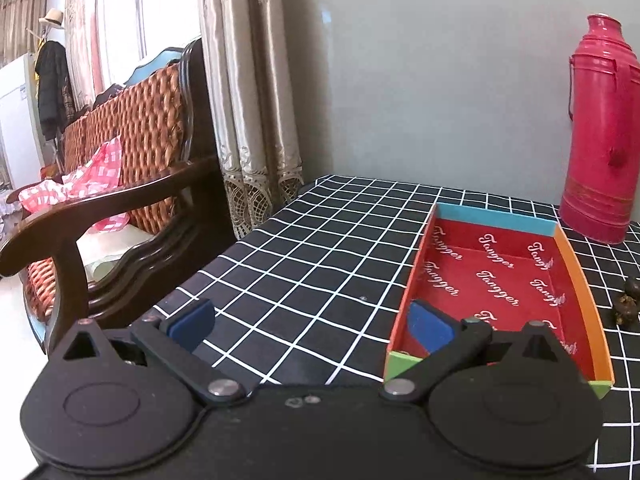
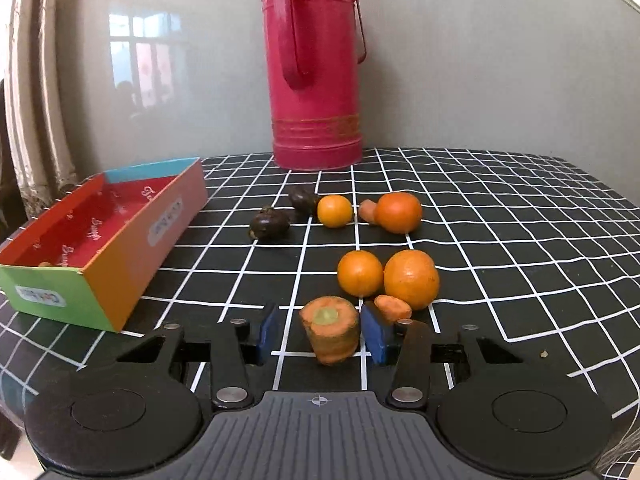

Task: Organize fruits
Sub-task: 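Close the right tool on the small carrot piece, then carry the carrot piece over the box and open the right tool, then withdraw the right tool while the left tool reaches for the large carrot chunk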

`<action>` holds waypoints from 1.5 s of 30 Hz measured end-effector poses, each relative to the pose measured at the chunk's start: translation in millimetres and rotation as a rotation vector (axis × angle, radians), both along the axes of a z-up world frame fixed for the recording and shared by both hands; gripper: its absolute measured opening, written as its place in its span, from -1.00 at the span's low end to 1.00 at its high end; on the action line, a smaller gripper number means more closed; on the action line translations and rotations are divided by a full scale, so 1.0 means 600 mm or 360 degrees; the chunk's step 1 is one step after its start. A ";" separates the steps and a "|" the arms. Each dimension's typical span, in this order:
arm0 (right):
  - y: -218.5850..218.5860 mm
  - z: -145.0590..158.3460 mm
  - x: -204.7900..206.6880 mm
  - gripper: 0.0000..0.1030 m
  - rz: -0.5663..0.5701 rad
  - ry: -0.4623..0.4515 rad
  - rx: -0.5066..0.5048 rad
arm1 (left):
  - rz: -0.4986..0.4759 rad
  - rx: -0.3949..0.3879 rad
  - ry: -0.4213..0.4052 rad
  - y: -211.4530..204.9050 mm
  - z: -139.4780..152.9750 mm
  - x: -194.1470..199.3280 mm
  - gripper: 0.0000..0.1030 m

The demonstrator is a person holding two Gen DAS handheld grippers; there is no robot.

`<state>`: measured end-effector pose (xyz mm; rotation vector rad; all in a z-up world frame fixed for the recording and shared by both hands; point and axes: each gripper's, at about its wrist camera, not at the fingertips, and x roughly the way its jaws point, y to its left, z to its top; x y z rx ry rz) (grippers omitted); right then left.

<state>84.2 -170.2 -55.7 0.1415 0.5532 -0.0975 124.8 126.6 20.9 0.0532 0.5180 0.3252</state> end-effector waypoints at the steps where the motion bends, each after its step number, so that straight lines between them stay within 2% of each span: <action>1: -0.001 -0.003 0.004 -0.13 -0.0006 0.0010 0.0010 | 0.0006 -0.0006 0.0004 0.003 -0.001 0.002 0.88; 3: -0.004 -0.008 0.009 -0.31 -0.0022 0.0042 0.0032 | 0.0025 -0.0022 0.0016 0.011 -0.002 0.004 0.88; 9: -0.002 -0.007 0.009 -0.31 0.0023 0.0017 0.0120 | 0.0137 -0.0095 0.0045 0.041 -0.003 0.009 0.88; 15: 0.035 0.037 0.002 -0.31 0.0243 -0.0201 0.0227 | 0.0245 -0.0120 0.0049 0.062 -0.003 0.010 0.88; 18: 0.074 0.064 0.017 -0.31 0.0413 -0.0304 0.0218 | 0.0271 -0.0156 0.0059 0.074 -0.004 0.008 0.88; 20: 0.103 0.075 0.035 -0.31 0.0512 -0.0322 0.0199 | 0.0295 -0.0147 0.0061 0.082 -0.005 0.006 0.88; 25: 0.178 0.068 0.070 -0.31 0.0716 -0.0272 0.0088 | 0.0327 -0.0149 0.0072 0.096 -0.007 0.003 0.88; 29: 0.208 0.051 0.074 -0.31 0.0757 -0.0234 0.0009 | 0.0340 -0.0143 0.0084 0.104 -0.010 0.004 0.88; 30: 0.212 0.050 0.073 -0.28 0.0757 -0.0238 -0.0007 | 0.0343 -0.0143 0.0088 0.105 -0.011 0.005 0.88; 32: 0.215 0.049 0.074 0.16 0.0754 -0.0243 -0.0010 | 0.0346 -0.0147 0.0097 0.107 -0.012 0.009 0.88; 33: 0.214 0.050 0.074 0.58 0.0738 -0.0259 0.0002 | 0.0343 -0.0152 0.0100 0.106 -0.012 0.010 0.88; 34: 0.207 0.053 0.069 0.80 0.0706 -0.0294 0.0023 | 0.0334 -0.0156 0.0100 0.104 -0.012 0.010 0.88; 36: 0.187 0.065 0.052 0.84 0.0641 -0.0374 0.0057 | 0.0306 -0.0149 0.0094 0.095 -0.011 0.011 0.88; 39: 0.155 0.078 0.036 1.00 0.0527 -0.0428 0.0030 | 0.0243 -0.0122 0.0089 0.070 -0.011 0.013 0.88; 45: 0.087 0.090 0.015 1.00 0.0128 -0.0412 -0.0170 | -0.0040 -0.0091 0.0049 -0.014 -0.010 0.009 0.88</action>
